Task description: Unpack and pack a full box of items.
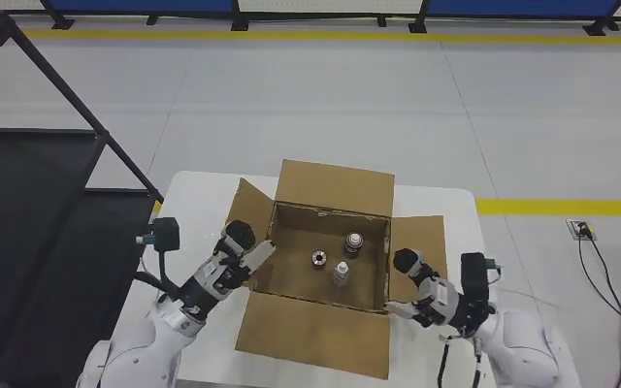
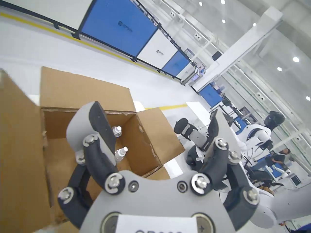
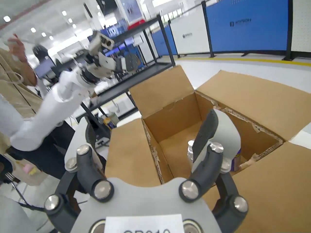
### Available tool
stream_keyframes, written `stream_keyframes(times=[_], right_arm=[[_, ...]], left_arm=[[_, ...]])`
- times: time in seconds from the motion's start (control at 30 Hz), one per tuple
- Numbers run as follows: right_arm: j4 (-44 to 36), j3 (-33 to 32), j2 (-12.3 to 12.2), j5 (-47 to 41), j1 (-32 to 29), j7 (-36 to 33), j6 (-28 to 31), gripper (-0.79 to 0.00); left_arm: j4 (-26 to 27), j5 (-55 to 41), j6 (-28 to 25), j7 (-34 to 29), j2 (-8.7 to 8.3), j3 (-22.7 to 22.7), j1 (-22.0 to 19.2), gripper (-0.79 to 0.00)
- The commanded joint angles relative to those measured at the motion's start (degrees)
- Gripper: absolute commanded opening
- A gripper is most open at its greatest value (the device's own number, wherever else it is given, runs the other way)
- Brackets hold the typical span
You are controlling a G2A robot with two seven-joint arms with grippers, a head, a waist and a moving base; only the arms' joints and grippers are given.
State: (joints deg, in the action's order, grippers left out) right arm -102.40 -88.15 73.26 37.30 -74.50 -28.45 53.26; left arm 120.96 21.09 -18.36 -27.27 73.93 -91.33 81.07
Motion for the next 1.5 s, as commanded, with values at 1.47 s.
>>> stream_keyframes(times=[1.47], right_arm=[[13.4,26.8,3.8,23.5,26.5,-34.0,-37.0,0.000]], left_arm=[[-5.3,-10.3,-4.6,4.5,-1.77,-9.9,6.4,0.000]])
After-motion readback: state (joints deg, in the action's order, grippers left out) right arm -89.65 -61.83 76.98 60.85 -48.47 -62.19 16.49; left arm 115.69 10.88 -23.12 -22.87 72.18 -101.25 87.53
